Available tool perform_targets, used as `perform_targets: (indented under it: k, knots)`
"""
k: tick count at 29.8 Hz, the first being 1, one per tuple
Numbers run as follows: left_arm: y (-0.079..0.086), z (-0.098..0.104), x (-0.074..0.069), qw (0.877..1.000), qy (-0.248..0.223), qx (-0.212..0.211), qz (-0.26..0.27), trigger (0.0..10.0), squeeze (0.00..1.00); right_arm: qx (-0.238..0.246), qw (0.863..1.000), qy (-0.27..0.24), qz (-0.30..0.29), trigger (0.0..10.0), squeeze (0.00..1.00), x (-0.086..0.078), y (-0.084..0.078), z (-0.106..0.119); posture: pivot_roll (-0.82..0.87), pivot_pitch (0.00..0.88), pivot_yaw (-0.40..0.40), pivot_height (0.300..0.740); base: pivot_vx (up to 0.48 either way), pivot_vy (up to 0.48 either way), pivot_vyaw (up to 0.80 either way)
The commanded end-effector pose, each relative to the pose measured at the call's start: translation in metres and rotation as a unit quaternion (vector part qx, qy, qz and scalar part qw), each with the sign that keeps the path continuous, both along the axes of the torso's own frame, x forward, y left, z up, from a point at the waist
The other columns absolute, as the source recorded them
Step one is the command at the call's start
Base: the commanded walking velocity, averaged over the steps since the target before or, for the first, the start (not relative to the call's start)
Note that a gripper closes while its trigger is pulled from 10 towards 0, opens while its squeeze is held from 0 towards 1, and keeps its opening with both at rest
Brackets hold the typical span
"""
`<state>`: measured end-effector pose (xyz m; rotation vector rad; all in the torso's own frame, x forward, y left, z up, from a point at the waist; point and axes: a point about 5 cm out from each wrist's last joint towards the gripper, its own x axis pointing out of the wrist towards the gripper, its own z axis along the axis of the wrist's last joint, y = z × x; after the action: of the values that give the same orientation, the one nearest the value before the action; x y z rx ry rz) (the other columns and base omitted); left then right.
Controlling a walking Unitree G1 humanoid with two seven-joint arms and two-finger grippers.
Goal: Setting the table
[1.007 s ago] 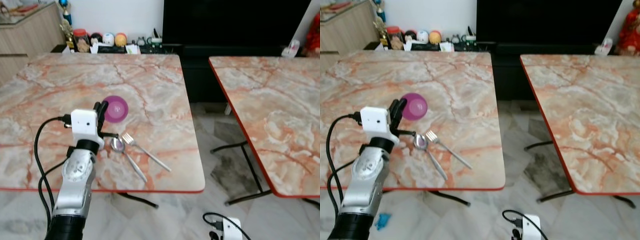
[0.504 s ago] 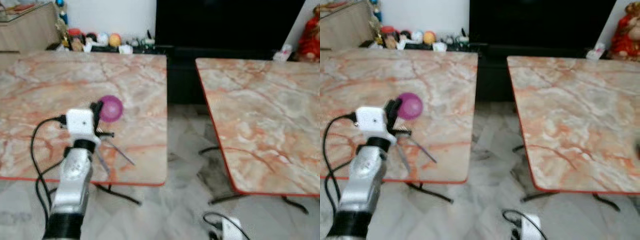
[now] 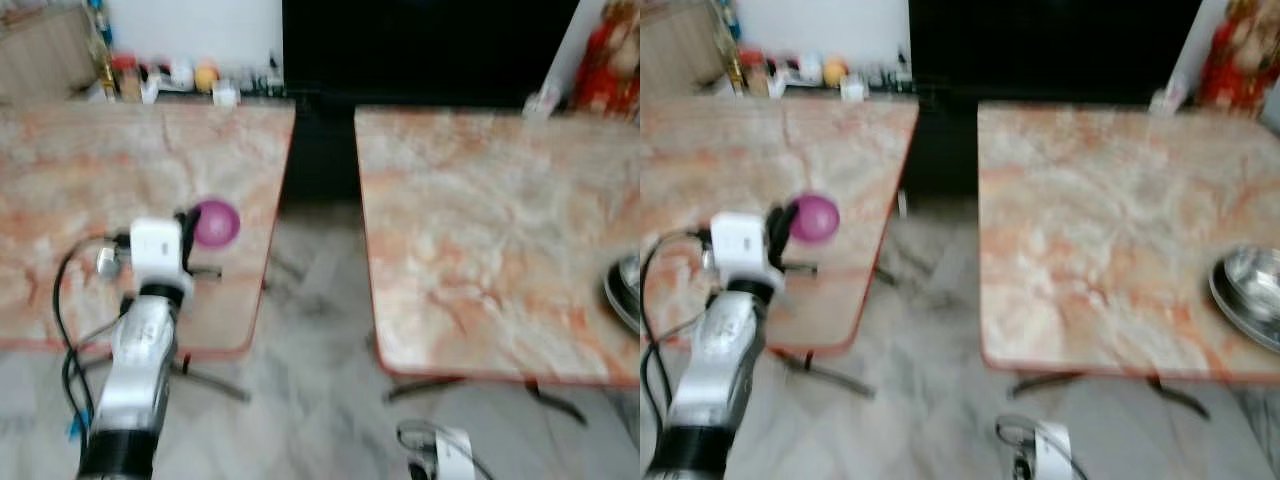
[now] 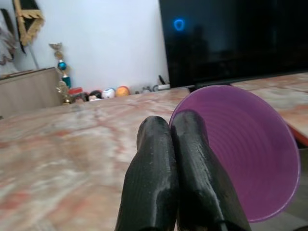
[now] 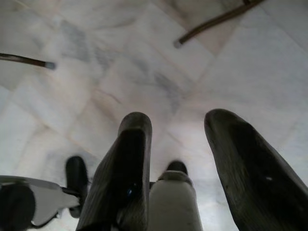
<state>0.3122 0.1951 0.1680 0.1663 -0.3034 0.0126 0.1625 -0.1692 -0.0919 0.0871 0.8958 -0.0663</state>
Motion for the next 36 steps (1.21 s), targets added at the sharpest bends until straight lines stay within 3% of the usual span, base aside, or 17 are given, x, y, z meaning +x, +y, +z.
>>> perform_targets:
  k: [1,36]
  knots:
    - [-0.0069,0.0016,0.0027,1.000,0.001,0.004,-0.012,10.0,0.00,-0.009,1.000,0.005,-0.007,10.0,0.00,-0.0039,-0.0089,-0.0008,0.10,0.000,-0.024,0.740,0.000,-0.341,0.00]
    - [-0.0085,0.0088,0.0111,1.000,-0.009,-0.001,-0.005,10.0,0.00,-0.012,1.000,0.005,0.004,10.0,0.00,-0.0027,-0.0097,-0.0004,0.10,0.000,-0.025,0.740,0.000,-0.339,0.00]
